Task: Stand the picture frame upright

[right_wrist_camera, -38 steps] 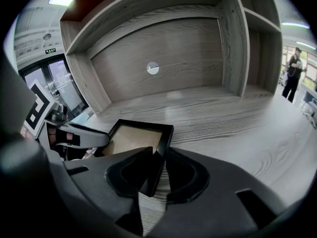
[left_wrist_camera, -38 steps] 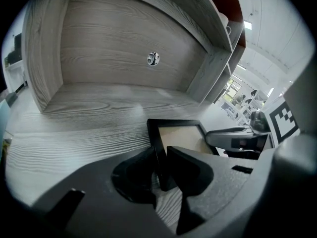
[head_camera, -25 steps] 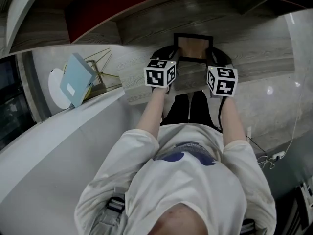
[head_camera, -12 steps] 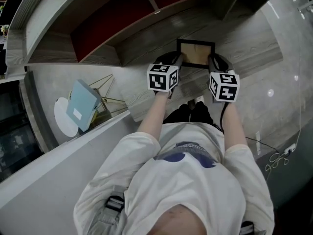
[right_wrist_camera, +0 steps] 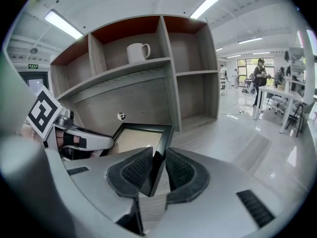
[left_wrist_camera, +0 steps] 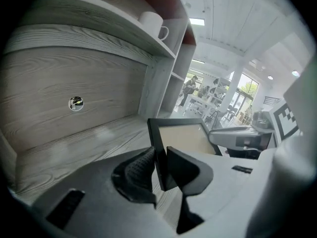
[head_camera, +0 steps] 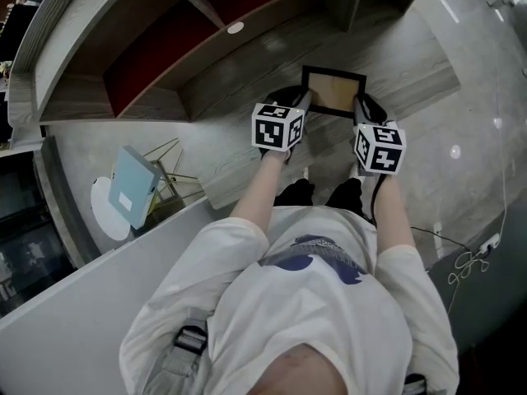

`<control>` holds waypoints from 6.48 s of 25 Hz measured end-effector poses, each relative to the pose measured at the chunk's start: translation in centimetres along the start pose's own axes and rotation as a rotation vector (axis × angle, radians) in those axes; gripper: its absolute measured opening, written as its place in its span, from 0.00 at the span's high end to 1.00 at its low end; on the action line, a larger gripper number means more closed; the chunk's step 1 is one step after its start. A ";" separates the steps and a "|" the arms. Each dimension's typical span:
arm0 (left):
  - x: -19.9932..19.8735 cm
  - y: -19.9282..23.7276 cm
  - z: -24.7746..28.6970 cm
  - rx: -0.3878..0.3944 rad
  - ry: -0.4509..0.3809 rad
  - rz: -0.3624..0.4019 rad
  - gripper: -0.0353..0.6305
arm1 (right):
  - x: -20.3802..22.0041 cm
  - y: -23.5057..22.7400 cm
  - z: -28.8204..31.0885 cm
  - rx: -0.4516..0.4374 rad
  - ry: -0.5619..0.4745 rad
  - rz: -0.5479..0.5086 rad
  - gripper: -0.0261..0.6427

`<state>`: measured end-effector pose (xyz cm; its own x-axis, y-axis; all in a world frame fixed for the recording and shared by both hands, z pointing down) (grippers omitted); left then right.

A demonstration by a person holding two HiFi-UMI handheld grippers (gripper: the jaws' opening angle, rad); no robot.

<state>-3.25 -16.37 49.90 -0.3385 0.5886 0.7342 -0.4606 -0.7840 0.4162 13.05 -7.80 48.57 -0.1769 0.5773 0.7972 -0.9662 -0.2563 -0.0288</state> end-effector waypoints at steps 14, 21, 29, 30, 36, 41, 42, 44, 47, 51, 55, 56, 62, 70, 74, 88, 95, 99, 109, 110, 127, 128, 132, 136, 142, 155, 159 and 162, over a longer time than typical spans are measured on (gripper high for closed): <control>-1.1 -10.2 8.5 -0.094 -0.064 -0.060 0.83 | -0.9 -13.5 -0.8 -0.115 0.004 -0.053 0.85; -1.6 -12.7 10.1 -0.127 -0.091 -0.069 0.83 | -1.2 -16.5 -1.0 -0.153 -0.016 -0.080 0.85; -2.6 -10.9 10.5 -0.123 -0.087 -0.059 0.83 | -2.0 -15.9 0.8 -0.161 -0.019 -0.077 0.85; -2.8 -10.5 10.6 -0.120 -0.085 -0.059 0.83 | -2.3 -15.8 1.1 -0.159 -0.018 -0.076 0.85; -5.5 -7.6 11.4 -0.096 -0.084 -0.044 0.83 | -4.7 -14.9 3.5 -0.140 -0.021 -0.069 0.85; -7.0 -5.2 11.9 -0.078 -0.084 -0.041 0.83 | -6.1 -13.9 5.4 -0.121 -0.020 -0.066 0.85; -7.1 -4.8 11.9 -0.078 -0.085 -0.045 0.83 | -6.3 -13.7 5.7 -0.120 -0.019 -0.071 0.85; -7.2 -4.2 12.0 -0.079 -0.087 -0.055 0.83 | -6.6 -13.4 6.3 -0.122 -0.015 -0.082 0.85; -7.4 -3.4 12.3 -0.084 -0.095 -0.068 0.83 | -7.1 -13.2 7.3 -0.129 -0.012 -0.099 0.85; -7.6 -2.5 12.9 -0.108 -0.117 -0.083 0.83 | -7.7 -13.0 8.8 -0.154 -0.029 -0.128 0.85; -7.8 -1.9 13.5 -0.146 -0.142 -0.099 0.83 | -8.4 -13.2 10.3 -0.201 -0.054 -0.161 0.85; -7.8 -1.8 13.8 -0.158 -0.147 -0.106 0.83 | -8.5 -13.3 10.7 -0.215 -0.061 -0.173 0.85; -7.7 -1.0 15.5 -0.232 -0.176 -0.144 0.82 | -9.3 -14.0 13.7 -0.308 -0.104 -0.255 0.85; -7.6 -0.2 17.1 -0.308 -0.225 -0.166 0.82 | -9.7 -14.6 17.1 -0.414 -0.145 -0.309 0.85; -6.9 0.3 17.6 -0.346 -0.252 -0.178 0.82 | -9.5 -14.3 18.4 -0.454 -0.172 -0.352 0.84; -6.1 1.8 19.1 -0.399 -0.311 -0.164 0.82 | -9.1 -14.0 21.5 -0.523 -0.234 -0.460 0.84; -5.6 2.2 19.4 -0.417 -0.316 -0.154 0.82 | -8.7 -13.8 22.0 -0.555 -0.251 -0.485 0.83; -5.3 2.4 19.5 -0.421 -0.311 -0.154 0.82 | -8.3 -13.8 22.4 -0.570 -0.230 -0.480 0.83; -4.5 3.1 20.4 -0.413 -0.291 -0.139 0.82 | -7.2 -14.0 23.6 -0.570 -0.231 -0.533 0.83; -4.5 3.1 20.5 -0.413 -0.290 -0.137 0.82 | -7.1 -14.0 23.7 -0.569 -0.230 -0.538 0.83; -4.6 4.4 21.0 -0.404 -0.264 -0.116 0.84 | -7.1 -14.0 25.3 -0.513 -0.225 -0.553 0.89; -4.7 4.4 21.0 -0.404 -0.265 -0.116 0.84 | -7.2 -14.0 25.3 -0.511 -0.224 -0.551 0.90; -4.8 4.5 20.9 -0.403 -0.260 -0.109 0.84 | -7.2 -14.0 25.4 -0.515 -0.226 -0.552 0.90; -4.9 4.6 20.8 -0.410 -0.260 -0.105 0.84 | -7.3 -13.9 25.4 -0.520 -0.230 -0.554 0.90; -5.0 4.8 20.9 -0.423 -0.275 -0.117 0.85 | -7.6 -13.8 25.7 -0.510 -0.232 -0.553 0.92; -4.8 4.7 20.8 -0.420 -0.303 -0.127 0.85 | -7.7 -13.7 25.6 -0.504 -0.250 -0.567 0.92; -4.7 4.6 20.8 -0.416 -0.292 -0.120 0.85 | -7.6 -13.6 25.6 -0.492 -0.258 -0.579 0.92; -4.7 4.5 21.0 -0.407 -0.284 -0.120 0.85 | -7.6 -13.6 25.6 -0.484 -0.261 -0.587 0.92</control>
<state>13.50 -26.83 59.66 -0.0533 0.5486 0.8344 -0.7840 -0.5405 0.3053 32.33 -28.55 58.32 0.3766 0.2984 0.8770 -0.8728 0.4315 0.2280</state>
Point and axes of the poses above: the fingertips, and each gripper's own axes: z forward along the fingers, y to its left, x out of its underside, the point moved 6 cm from there along -z, backward along the fingers, and after that the axes turned 13 degrees about x, right-handed, at the moved point
